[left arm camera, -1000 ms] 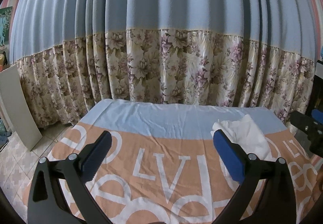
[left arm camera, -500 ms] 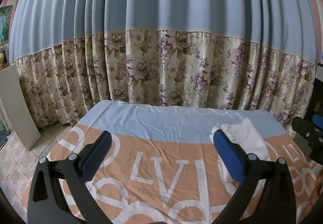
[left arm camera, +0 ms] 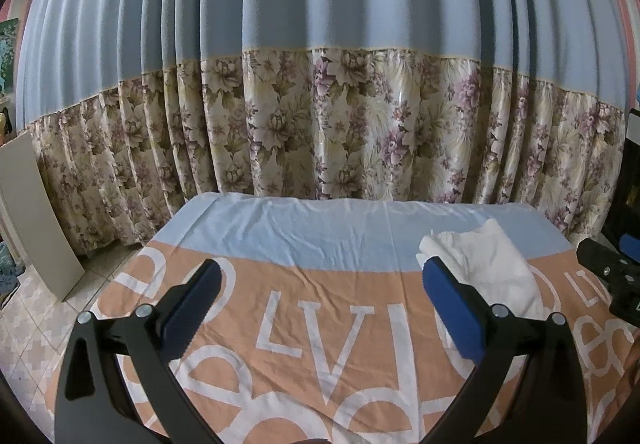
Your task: Fold small clothes
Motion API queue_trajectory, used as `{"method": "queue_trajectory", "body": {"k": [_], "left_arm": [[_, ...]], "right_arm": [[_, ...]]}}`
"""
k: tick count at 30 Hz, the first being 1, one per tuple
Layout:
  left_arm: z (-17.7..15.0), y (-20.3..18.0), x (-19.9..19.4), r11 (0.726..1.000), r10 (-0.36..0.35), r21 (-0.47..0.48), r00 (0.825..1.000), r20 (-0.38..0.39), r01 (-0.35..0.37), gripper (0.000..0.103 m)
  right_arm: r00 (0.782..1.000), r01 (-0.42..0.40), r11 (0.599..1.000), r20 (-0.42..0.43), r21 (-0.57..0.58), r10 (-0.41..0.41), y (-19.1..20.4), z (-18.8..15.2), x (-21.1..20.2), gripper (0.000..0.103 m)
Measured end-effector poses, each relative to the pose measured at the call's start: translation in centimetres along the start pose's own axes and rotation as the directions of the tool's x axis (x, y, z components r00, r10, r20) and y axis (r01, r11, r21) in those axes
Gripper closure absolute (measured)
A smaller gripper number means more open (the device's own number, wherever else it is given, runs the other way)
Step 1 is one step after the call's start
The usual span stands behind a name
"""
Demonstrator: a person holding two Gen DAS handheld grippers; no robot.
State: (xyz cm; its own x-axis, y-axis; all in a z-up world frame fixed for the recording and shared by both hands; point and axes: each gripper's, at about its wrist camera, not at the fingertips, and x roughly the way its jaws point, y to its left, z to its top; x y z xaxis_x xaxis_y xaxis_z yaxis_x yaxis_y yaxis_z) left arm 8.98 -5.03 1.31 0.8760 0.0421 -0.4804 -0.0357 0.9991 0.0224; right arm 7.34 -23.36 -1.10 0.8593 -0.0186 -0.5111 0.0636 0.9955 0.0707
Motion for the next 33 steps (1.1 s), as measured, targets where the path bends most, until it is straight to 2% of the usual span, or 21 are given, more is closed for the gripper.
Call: {"method": "queue_trajectory", "body": {"k": [8, 33], "left_arm": [[-1.1, 0.3, 0.6, 1.0, 0.008, -0.008, 1.0, -0.024, -0.008, 0.002], [-1.3, 0.6, 0.8, 1.0, 0.013, 0.007, 0.999, -0.029, -0.013, 0.002]], "right_arm": [[1.0, 0.006, 1.0, -0.028, 0.004, -0.006, -0.5, -1.2, 0.8, 0.003], [0.999, -0.004, 1.0, -0.04, 0.0, 0.004, -0.2, -1.1, 1.2, 0.003]]}}
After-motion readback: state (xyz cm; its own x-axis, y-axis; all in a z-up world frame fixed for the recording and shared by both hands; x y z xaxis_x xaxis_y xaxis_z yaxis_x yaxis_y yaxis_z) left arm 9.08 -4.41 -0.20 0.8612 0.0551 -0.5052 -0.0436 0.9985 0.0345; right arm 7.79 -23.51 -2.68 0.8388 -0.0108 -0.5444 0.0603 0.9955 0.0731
